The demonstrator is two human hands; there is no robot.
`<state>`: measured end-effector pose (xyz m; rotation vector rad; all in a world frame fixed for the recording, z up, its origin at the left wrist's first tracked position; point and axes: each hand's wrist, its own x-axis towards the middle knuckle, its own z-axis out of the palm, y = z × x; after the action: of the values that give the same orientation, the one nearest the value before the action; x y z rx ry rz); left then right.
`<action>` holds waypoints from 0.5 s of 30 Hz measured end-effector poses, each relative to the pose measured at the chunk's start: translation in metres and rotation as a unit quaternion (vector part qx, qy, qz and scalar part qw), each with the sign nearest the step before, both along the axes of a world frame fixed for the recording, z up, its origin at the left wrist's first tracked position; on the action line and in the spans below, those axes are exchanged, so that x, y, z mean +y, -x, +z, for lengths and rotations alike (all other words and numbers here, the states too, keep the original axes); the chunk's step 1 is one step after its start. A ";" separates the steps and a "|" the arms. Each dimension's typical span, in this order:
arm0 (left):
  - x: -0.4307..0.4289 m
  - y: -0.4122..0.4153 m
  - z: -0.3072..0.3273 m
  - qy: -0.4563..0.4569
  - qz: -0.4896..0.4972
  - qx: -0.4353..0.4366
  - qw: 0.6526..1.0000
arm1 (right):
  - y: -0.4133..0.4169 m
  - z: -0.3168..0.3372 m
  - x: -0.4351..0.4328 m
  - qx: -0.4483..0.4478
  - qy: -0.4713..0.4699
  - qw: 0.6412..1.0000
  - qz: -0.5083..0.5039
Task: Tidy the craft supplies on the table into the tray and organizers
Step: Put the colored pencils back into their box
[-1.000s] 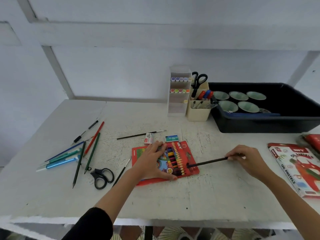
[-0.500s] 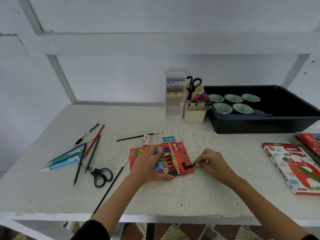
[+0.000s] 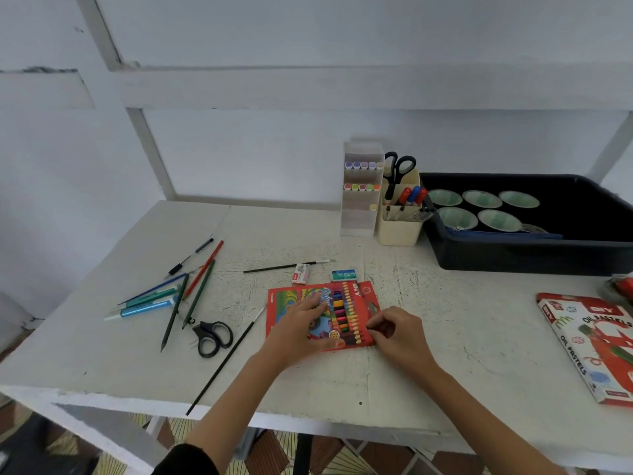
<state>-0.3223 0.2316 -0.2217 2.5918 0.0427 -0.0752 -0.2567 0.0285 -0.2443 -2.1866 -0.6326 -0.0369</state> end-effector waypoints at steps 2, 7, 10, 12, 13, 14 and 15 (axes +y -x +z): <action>-0.001 0.001 -0.003 0.011 0.008 0.000 1.000 | 0.003 0.001 -0.001 0.008 -0.015 1.000 0.016; -0.008 0.006 -0.002 -0.010 0.010 -0.023 1.000 | 0.001 0.003 -0.008 0.041 -0.037 0.998 0.039; -0.011 0.014 -0.006 -0.089 0.012 -0.079 0.993 | -0.002 0.008 -0.002 0.056 -0.005 0.997 0.045; -0.015 0.020 -0.011 -0.103 0.030 -0.110 0.988 | -0.004 0.014 0.002 0.050 0.024 0.997 0.049; -0.021 0.022 -0.012 -0.094 0.036 -0.125 0.987 | -0.005 0.017 0.001 0.040 0.042 0.998 0.036; -0.023 0.024 -0.012 -0.082 0.045 -0.151 0.984 | -0.006 0.020 0.004 0.028 0.059 0.998 0.016; -0.024 0.027 -0.012 -0.073 0.056 -0.175 0.980 | -0.007 0.024 0.009 0.019 0.075 0.997 -0.006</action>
<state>-0.3491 0.2079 -0.2341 2.7034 0.0681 0.4397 -0.2495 0.0375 -0.2206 -2.3299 -0.6169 0.0467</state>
